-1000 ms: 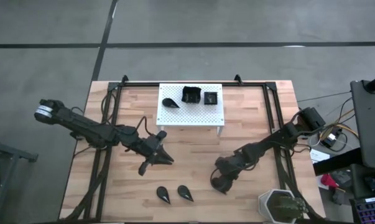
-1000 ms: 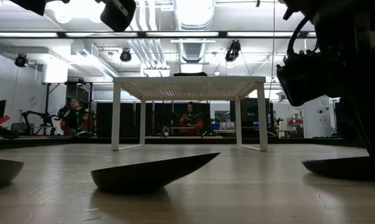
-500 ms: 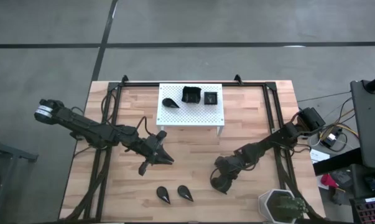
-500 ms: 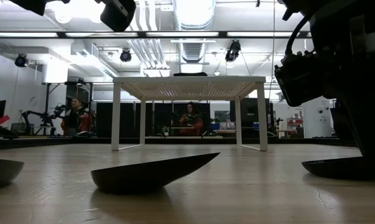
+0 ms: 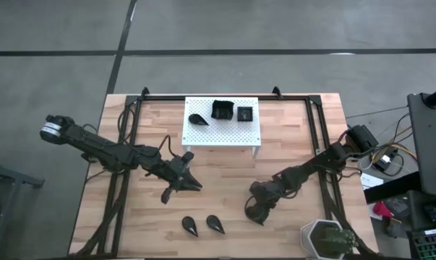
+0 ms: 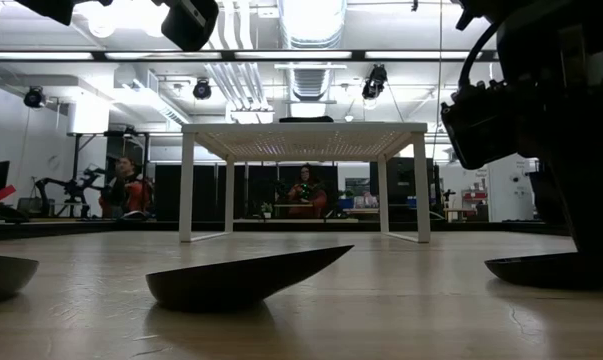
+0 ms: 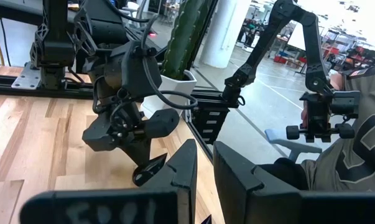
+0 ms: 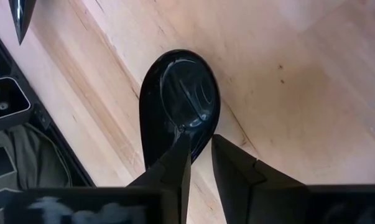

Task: Pick & Place Mini shaped plates
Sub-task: Stack the drop shaped plate on top of the drop shaped plate on the shelf

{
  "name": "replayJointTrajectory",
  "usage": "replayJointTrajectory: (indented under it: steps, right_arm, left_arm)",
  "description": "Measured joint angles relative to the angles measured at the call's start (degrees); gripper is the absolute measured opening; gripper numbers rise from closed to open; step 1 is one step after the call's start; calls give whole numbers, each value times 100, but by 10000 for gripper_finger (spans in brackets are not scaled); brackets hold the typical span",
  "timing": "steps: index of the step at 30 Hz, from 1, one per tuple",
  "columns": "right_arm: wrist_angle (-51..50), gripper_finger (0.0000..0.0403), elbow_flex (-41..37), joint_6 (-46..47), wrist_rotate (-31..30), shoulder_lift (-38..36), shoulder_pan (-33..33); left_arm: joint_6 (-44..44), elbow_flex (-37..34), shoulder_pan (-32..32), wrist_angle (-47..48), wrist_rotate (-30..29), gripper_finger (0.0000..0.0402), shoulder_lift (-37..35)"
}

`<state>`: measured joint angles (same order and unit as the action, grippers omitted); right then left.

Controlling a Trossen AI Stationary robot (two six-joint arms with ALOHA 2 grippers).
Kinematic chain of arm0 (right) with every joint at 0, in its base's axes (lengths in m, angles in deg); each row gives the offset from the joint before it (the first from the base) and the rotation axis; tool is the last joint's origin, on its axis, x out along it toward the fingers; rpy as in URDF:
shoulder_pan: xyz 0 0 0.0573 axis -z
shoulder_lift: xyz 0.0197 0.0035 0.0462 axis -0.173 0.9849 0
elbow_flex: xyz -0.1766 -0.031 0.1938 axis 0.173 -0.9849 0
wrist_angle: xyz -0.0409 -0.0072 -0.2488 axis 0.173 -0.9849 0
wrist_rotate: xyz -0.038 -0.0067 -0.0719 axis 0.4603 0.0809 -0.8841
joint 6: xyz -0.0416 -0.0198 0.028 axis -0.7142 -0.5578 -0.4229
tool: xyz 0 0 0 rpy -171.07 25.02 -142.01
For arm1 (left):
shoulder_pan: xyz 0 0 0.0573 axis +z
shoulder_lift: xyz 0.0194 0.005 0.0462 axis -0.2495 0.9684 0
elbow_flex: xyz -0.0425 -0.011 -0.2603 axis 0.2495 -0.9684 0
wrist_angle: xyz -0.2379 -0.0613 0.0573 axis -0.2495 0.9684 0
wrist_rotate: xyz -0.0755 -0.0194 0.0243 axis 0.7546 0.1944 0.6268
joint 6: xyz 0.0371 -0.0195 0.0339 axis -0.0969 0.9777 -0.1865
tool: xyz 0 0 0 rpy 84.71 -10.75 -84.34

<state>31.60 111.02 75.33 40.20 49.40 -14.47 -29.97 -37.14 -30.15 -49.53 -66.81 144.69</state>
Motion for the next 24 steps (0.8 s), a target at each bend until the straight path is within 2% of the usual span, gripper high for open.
replayJointTrajectory:
  steps: [14,20,24]
  right_arm:
    - [26,56,0,24,-236,0,-45]
    - [26,14,0,-33,-320,0,-47]
    - [37,8,0,-89,-393,0,-46]
  left_arm:
    - [0,0,0,0,0,46,0]
    - [0,0,0,0,0,46,2]
    - [0,0,0,0,0,46,2]
